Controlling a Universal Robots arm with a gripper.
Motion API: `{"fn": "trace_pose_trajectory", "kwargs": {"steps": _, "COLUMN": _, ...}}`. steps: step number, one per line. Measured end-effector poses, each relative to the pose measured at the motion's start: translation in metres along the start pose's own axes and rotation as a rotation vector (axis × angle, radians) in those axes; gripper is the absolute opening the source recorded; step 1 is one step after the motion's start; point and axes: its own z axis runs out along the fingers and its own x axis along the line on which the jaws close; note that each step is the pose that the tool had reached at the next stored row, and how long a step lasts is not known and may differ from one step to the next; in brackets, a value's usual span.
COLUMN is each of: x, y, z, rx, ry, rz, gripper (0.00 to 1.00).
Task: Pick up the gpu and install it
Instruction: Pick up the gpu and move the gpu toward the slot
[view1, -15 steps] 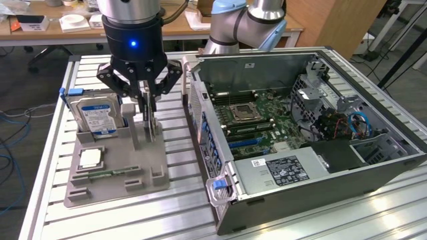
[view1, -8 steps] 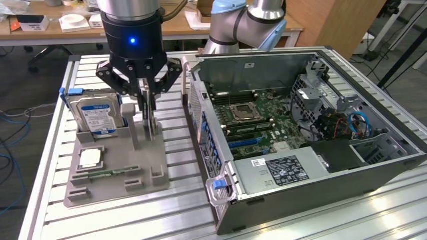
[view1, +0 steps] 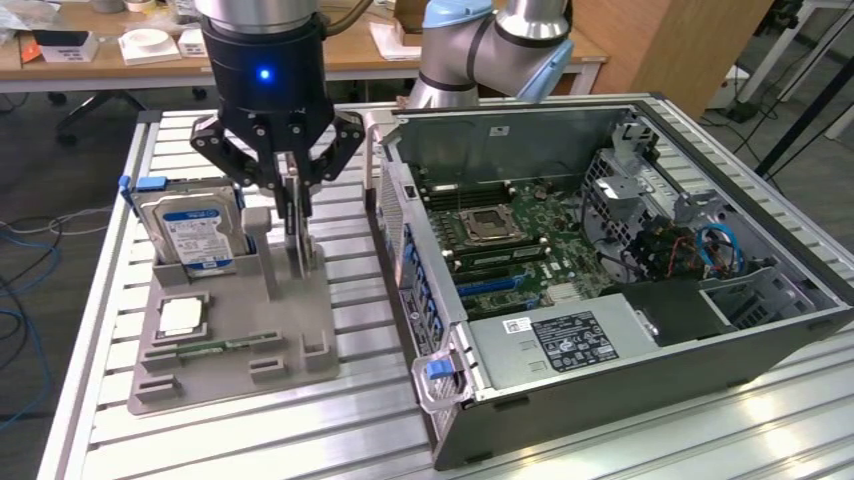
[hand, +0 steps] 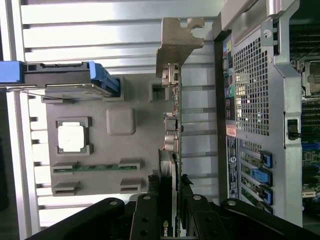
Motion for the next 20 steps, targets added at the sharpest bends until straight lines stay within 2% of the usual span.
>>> {"fn": "trace_pose_trajectory", "kwargs": {"steps": 20, "x": 0.0, "y": 0.0005, "z": -0.0189, "rx": -0.0001, "ry": -0.0002, "rz": 0.0, "gripper": 0.27}}
